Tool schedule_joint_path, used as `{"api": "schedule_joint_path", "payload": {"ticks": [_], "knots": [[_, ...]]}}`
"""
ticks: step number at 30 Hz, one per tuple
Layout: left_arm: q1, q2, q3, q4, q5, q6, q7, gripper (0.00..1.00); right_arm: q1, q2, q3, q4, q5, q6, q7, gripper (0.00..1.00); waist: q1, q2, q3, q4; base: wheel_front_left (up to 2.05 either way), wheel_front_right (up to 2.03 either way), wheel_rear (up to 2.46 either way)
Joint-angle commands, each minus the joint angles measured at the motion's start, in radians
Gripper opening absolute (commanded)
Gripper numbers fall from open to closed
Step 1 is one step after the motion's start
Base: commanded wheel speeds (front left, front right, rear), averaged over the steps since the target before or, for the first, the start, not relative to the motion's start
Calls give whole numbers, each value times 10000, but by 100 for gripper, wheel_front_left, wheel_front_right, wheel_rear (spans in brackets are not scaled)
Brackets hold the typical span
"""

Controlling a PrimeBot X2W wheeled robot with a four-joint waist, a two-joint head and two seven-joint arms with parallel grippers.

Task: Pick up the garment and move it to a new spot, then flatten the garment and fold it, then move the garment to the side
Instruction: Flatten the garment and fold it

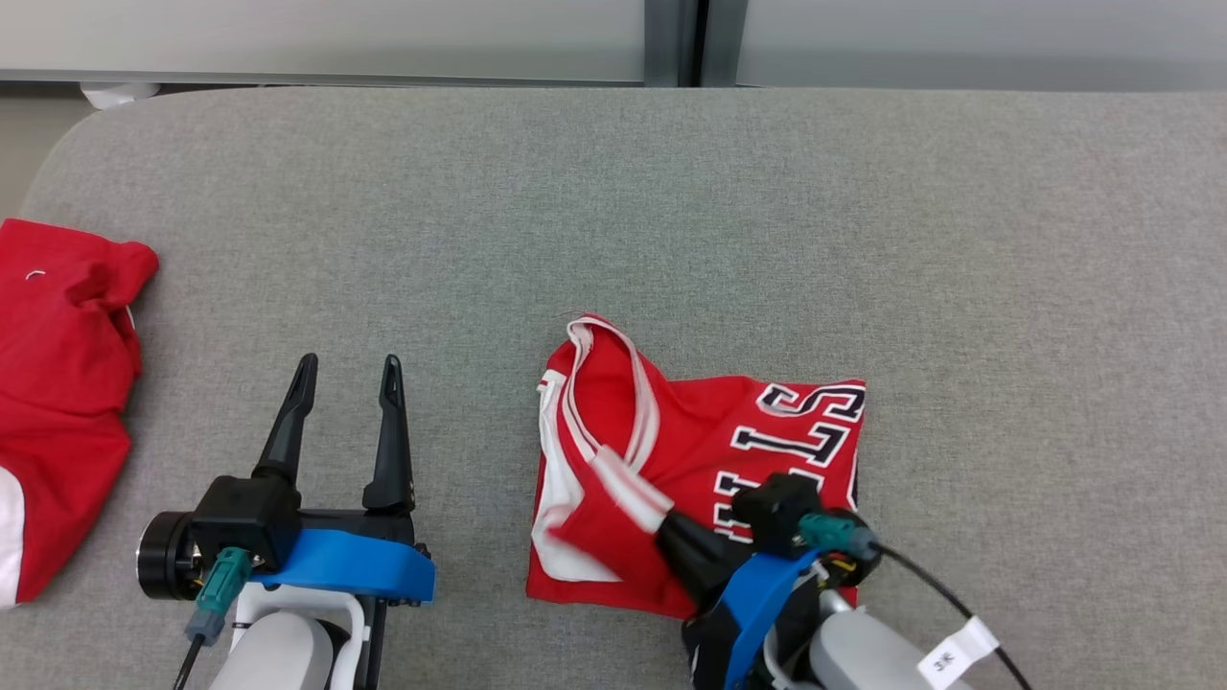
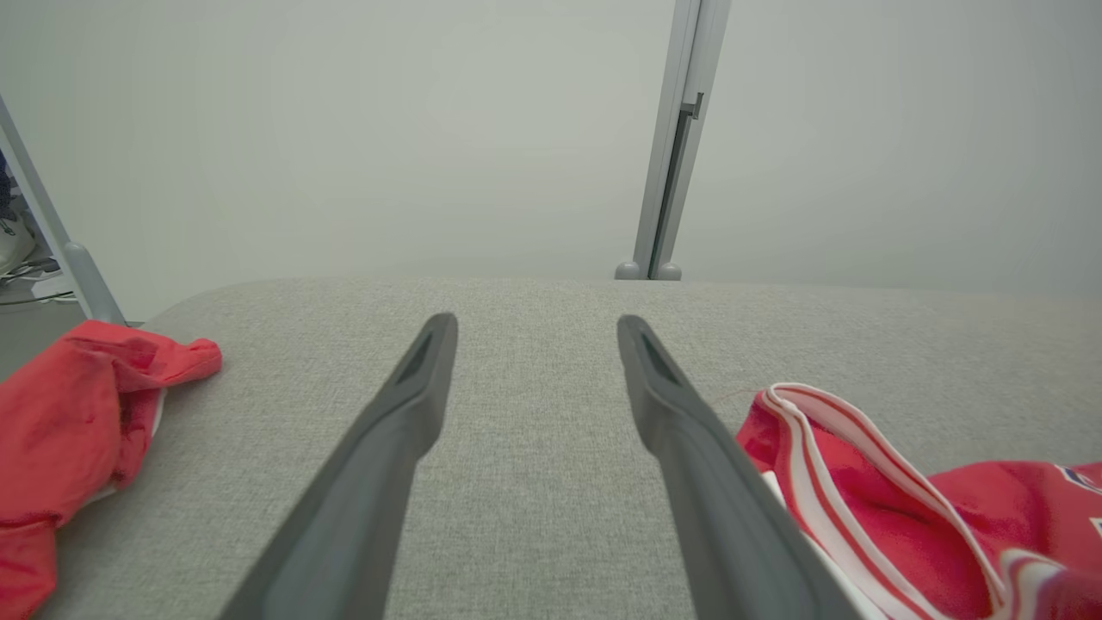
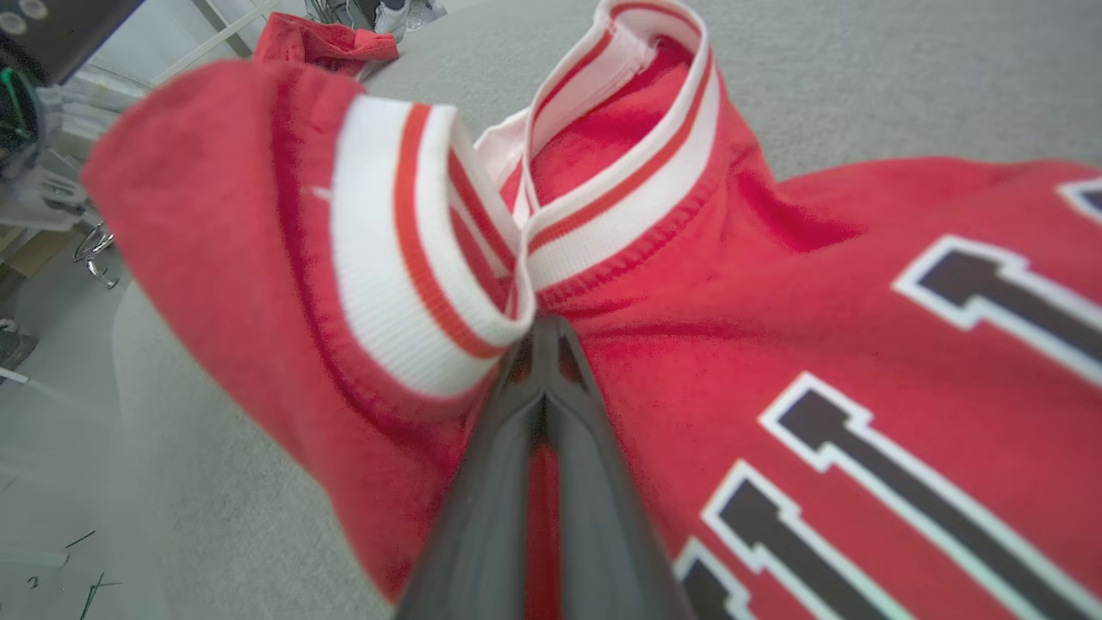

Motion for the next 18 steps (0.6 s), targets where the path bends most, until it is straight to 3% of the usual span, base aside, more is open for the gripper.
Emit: {"api": "schedule_joint_path", "payload": {"ticks": [1,10,18], "knots": [[-157,-5,2,22,36,3,-40,100,-142,43,123,47,59,4,35,0,0,-1,3,11,0,0,0],[-80,-155,34,112,-4,-36,-74,100,35,-59,930,350,517,4,341,0,0,-1,-54,100,0,0,0],[48,-225,105,191,36,-82,-83,100,544,-314,-746,427,351,1,-494,0,0,-1,-193,78,0,0,0]]}}
